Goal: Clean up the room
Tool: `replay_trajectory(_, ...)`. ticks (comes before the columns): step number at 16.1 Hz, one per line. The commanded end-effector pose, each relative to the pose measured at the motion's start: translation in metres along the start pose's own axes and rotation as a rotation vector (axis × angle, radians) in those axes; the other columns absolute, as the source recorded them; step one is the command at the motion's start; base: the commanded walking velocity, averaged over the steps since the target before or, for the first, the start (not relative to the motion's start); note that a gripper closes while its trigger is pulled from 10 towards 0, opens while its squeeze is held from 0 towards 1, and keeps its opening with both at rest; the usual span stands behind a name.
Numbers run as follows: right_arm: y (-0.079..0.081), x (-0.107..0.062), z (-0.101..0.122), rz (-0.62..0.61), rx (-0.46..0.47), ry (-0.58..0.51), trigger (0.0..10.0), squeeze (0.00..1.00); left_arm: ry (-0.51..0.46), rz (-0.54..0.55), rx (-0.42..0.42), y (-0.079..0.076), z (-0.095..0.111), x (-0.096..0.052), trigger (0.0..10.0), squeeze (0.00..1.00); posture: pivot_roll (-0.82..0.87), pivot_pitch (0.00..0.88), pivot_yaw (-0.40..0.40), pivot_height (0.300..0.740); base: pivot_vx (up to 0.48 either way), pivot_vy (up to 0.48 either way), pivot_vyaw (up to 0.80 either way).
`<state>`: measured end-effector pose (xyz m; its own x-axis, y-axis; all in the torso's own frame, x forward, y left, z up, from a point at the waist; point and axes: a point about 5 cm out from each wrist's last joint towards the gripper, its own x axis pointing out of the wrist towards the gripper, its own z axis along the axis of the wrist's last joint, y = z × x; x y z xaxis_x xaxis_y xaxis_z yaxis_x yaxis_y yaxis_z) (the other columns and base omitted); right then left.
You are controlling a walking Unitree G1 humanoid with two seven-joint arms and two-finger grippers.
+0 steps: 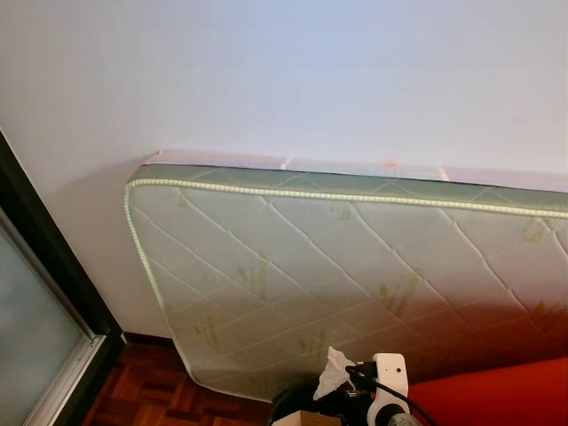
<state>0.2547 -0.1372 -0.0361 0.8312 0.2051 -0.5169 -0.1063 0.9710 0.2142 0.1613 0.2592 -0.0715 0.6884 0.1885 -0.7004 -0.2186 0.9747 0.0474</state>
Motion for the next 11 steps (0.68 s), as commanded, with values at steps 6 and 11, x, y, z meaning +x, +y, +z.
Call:
replay_trajectory(6,-0.0007,0.0001,0.0012,-0.003,-0.002,-0.005,10.0,0.0,0.009,0.008,-0.018,0.0,-0.004,-0.0013,10.0,0.0,0.09,0.082,-0.031,0.74,0.0,0.0,0.0)
replay_trajectory(11,-0.0007,0.0001,0.0012,-0.003,-0.002,-0.005,10.0,0.0,0.009,0.008,-0.018,0.0,-0.004,-0.0013,10.0,0.0,0.09,0.082,-0.031,0.74,0.0,0.0,0.0)
